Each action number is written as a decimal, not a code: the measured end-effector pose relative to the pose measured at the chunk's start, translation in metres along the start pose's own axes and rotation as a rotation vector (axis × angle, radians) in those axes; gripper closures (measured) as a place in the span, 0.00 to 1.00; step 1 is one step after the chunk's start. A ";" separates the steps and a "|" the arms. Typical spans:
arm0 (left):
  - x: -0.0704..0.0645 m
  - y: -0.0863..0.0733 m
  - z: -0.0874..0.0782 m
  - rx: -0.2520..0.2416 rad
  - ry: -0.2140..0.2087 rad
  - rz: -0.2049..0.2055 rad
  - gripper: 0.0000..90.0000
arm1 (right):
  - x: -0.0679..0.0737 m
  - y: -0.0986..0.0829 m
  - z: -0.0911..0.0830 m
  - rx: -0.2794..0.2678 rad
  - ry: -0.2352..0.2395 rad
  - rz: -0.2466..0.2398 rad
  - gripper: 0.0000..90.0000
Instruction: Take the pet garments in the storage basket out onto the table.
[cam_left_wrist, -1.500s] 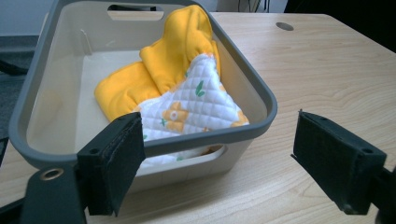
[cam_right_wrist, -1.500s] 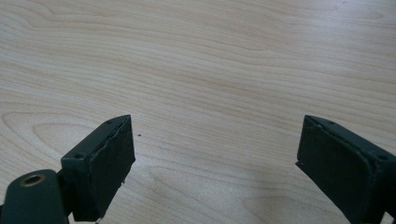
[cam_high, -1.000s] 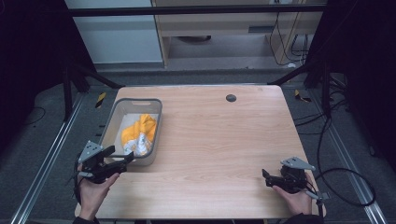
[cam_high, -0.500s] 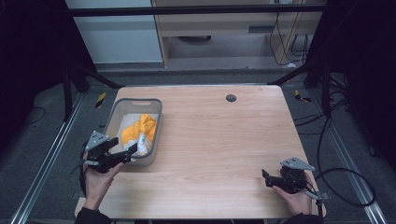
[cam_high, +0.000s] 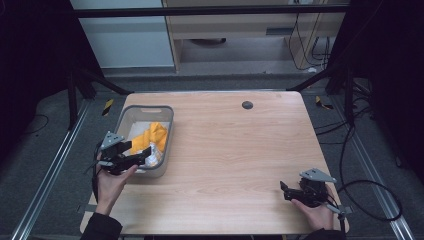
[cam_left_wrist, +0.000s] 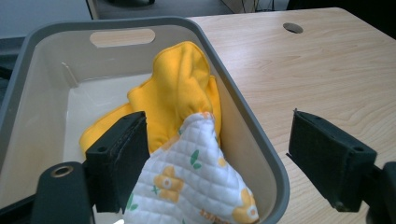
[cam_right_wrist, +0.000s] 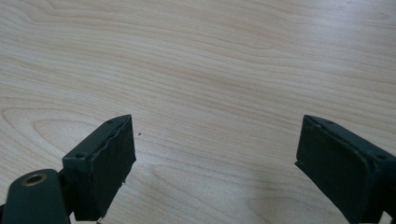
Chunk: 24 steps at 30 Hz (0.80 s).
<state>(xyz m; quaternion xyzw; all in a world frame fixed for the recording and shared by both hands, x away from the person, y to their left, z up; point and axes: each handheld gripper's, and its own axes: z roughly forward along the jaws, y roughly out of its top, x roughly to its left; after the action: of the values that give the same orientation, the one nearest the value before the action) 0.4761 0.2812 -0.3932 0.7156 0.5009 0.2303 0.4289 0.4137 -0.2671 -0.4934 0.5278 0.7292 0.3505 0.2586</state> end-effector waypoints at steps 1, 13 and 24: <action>0.000 0.001 0.002 0.006 -0.004 -0.001 0.22 | 0.000 0.000 0.000 -0.002 0.001 0.000 0.13; 0.001 0.012 0.017 0.078 0.006 0.017 0.27 | -0.003 0.000 0.000 -0.004 -0.008 0.007 0.13; 0.006 0.021 0.027 0.145 0.014 0.003 0.31 | -0.002 0.000 0.002 0.008 0.002 -0.001 0.13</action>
<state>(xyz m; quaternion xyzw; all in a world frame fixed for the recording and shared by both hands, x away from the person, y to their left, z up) 0.5099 0.2741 -0.3899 0.7440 0.5183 0.1988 0.3720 0.4153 -0.2690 -0.4948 0.5280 0.7310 0.3482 0.2560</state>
